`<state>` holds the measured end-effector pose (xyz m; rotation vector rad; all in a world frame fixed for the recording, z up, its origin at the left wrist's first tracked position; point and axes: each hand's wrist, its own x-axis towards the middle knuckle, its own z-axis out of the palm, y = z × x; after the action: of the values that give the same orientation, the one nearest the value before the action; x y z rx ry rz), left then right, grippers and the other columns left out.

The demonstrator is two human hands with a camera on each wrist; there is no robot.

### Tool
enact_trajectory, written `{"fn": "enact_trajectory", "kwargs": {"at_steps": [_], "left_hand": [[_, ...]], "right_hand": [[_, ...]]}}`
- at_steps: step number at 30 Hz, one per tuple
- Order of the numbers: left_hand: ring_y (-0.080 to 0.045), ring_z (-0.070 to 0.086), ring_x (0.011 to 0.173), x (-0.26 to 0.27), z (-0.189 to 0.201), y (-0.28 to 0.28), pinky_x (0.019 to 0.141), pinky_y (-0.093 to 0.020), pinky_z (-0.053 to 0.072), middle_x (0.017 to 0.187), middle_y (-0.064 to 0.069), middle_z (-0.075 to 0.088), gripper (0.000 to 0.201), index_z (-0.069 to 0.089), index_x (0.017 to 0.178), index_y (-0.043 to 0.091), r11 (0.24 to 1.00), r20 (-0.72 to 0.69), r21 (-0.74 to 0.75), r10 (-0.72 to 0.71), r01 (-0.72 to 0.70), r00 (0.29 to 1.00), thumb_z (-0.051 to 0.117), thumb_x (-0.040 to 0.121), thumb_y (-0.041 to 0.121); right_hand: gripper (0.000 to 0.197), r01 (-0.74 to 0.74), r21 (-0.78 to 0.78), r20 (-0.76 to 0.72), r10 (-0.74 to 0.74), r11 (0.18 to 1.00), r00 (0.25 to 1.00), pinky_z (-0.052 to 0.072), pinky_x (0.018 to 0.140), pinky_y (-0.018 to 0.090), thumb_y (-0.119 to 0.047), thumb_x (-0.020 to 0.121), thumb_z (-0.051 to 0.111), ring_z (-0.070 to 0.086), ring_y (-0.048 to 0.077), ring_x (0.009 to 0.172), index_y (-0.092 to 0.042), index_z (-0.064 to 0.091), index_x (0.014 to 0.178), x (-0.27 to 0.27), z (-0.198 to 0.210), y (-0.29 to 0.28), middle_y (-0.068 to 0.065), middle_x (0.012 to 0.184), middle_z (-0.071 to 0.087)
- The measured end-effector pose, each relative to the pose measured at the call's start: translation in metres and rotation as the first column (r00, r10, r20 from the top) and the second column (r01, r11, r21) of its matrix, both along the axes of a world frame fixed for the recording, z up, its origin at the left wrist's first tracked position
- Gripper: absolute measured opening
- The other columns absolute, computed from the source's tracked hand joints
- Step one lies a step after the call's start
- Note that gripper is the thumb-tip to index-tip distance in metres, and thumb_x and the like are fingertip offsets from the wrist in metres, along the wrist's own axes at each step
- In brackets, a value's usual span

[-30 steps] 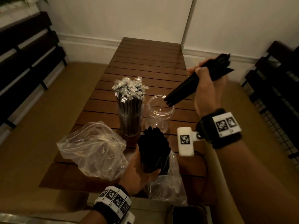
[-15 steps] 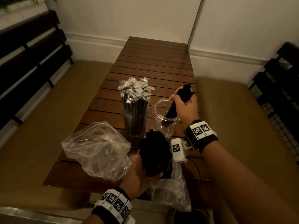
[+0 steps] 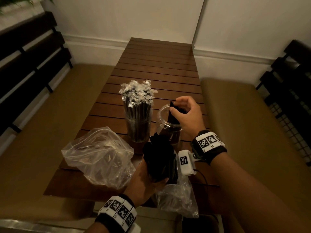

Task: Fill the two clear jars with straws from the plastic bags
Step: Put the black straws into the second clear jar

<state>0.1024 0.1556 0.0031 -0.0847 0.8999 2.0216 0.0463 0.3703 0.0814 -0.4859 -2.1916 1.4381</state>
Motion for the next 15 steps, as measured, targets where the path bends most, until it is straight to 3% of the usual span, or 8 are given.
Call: {"fn": "enact_trajectory", "kwargs": {"at_steps": [2,5,9,10,12,13,14,15], "left_hand": [[-0.031,0.064,0.111,-0.001,-0.001,0.0,0.078,-0.045,0.06,0.137,-0.015,0.054,0.074,0.059,0.118,0.027,1.0,-0.047,-0.013,-0.012,0.012,0.999,0.09,0.05,0.027],[-0.03,0.06,0.116,-0.001,-0.002,0.001,0.077,-0.042,0.059,0.129,-0.01,0.057,0.108,0.054,0.121,0.026,0.999,-0.12,-0.042,-0.037,0.032,0.992,0.1,0.025,0.043],[-0.03,0.061,0.114,-0.003,0.001,0.002,0.078,-0.042,0.06,0.127,-0.012,0.061,0.112,0.054,0.123,0.022,0.999,-0.114,-0.008,-0.038,0.037,0.993,0.1,0.023,0.045],[-0.028,0.066,0.107,-0.003,-0.003,0.004,0.075,-0.042,0.061,0.12,-0.01,0.067,0.102,0.06,0.119,0.024,0.999,-0.09,0.014,-0.034,0.035,0.995,0.1,0.027,0.041],[-0.013,0.073,0.094,-0.003,-0.014,0.004,0.071,-0.032,0.063,0.106,-0.002,0.073,0.064,0.066,0.11,0.031,0.999,0.007,0.02,-0.033,0.033,0.999,0.094,0.056,0.014],[-0.001,0.071,0.093,-0.007,-0.019,0.003,0.072,-0.023,0.061,0.105,0.005,0.072,0.06,0.063,0.115,0.037,0.999,0.159,0.031,-0.021,0.016,0.987,0.083,0.071,0.002],[0.011,0.065,0.094,-0.012,-0.021,0.005,0.075,-0.015,0.057,0.108,0.01,0.07,0.06,0.057,0.122,0.039,0.999,0.274,0.04,0.009,-0.02,0.962,0.08,0.077,0.007],[0.018,0.06,0.095,-0.012,-0.017,0.006,0.079,-0.011,0.053,0.113,0.009,0.067,0.068,0.051,0.13,0.033,1.0,0.266,0.025,0.006,-0.014,0.964,0.085,0.071,0.03]], "right_hand": [[0.032,0.012,0.012,-0.036,-0.011,1.0,0.999,0.053,0.092,0.022,-0.026,0.083,0.079,0.065,0.001,0.104,-0.025,0.062,0.11,0.012,0.009,0.003,-0.011,0.11,0.069],[0.029,0.049,0.025,-0.091,-0.046,0.998,0.995,0.054,0.095,0.026,-0.033,0.083,0.074,0.065,0.004,0.105,-0.027,0.063,0.109,0.04,0.023,0.006,-0.01,0.11,0.069],[0.022,0.01,0.095,-0.049,-0.005,0.995,0.999,0.056,0.092,0.028,-0.021,0.089,0.065,0.064,-0.001,0.101,-0.025,0.063,0.11,0.092,0.02,-0.013,-0.015,0.108,0.067],[0.027,-0.046,0.083,-0.011,0.047,0.995,0.999,0.055,0.093,0.028,-0.023,0.086,0.063,0.064,0.0,0.104,-0.026,0.063,0.113,0.105,0.016,-0.021,-0.015,0.11,0.067],[0.047,-0.22,0.038,0.106,0.215,0.975,0.971,0.051,0.1,0.028,-0.033,0.08,0.063,0.06,0.0,0.117,-0.03,0.059,0.126,0.127,0.006,-0.038,-0.016,0.123,0.064],[0.058,-0.304,0.034,0.166,0.295,0.952,0.941,0.047,0.105,0.026,-0.037,0.078,0.064,0.055,-0.002,0.124,-0.033,0.053,0.135,0.135,0.002,-0.046,-0.019,0.132,0.06],[0.066,-0.362,0.044,0.214,0.345,0.931,0.914,0.043,0.107,0.022,-0.038,0.078,0.067,0.049,-0.006,0.129,-0.035,0.047,0.141,0.14,-0.003,-0.052,-0.022,0.138,0.054],[0.071,-0.389,0.061,0.236,0.365,0.919,0.901,0.04,0.108,0.016,-0.036,0.079,0.071,0.045,-0.009,0.131,-0.036,0.043,0.144,0.142,-0.008,-0.056,-0.025,0.141,0.05]]}}
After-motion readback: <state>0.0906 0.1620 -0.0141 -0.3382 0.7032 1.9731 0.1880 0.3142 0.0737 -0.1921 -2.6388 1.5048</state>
